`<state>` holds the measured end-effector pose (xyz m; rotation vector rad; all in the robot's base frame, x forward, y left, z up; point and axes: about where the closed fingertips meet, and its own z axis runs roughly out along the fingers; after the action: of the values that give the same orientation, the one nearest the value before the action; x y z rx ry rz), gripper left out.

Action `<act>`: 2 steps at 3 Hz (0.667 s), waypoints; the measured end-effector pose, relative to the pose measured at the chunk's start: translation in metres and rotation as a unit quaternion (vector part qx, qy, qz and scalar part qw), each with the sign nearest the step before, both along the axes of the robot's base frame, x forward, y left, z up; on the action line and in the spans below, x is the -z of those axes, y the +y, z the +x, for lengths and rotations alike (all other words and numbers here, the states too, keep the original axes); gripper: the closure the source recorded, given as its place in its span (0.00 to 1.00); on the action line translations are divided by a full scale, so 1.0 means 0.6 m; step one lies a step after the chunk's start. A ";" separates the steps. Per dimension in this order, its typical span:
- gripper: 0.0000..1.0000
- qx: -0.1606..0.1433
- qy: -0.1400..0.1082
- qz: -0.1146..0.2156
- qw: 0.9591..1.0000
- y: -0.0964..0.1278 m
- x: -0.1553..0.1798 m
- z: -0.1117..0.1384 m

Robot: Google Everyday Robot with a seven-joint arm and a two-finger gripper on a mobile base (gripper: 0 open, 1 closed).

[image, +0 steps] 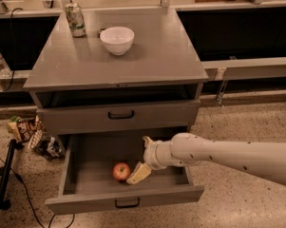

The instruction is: Pick apple from middle drawer and place on counter

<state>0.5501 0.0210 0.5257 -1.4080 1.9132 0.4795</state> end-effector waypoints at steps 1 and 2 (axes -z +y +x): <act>0.00 0.002 0.006 0.011 1.000 -0.002 0.026 -0.005; 0.00 0.008 0.007 0.014 1.000 -0.002 0.038 -0.002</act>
Offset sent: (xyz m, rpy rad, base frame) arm 0.0018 -0.0048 -0.0303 0.0308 0.0127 -0.0346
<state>0.5488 0.0198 0.5029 -1.3750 1.9198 0.5068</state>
